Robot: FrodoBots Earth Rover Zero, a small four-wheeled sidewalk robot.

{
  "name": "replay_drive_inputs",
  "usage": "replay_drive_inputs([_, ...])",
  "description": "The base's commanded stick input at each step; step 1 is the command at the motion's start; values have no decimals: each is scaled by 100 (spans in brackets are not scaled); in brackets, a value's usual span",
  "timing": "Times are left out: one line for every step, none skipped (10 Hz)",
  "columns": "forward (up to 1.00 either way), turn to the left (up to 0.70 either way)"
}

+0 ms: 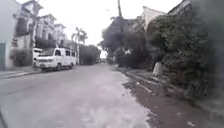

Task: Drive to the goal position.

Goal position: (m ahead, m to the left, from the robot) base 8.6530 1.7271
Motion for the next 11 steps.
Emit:
replay_drive_inputs([50, 0])
replay_drive_inputs([50, 0])
replay_drive_inputs([50, 0])
replay_drive_inputs([50, 0])
replay_drive_inputs([50, 0])
replay_drive_inputs([50, 0])
replay_drive_inputs([50, 0])
replay_drive_inputs([50, 0])
replay_drive_inputs([50, 0])
replay_drive_inputs([50, 0])
replay_drive_inputs([50, 0])
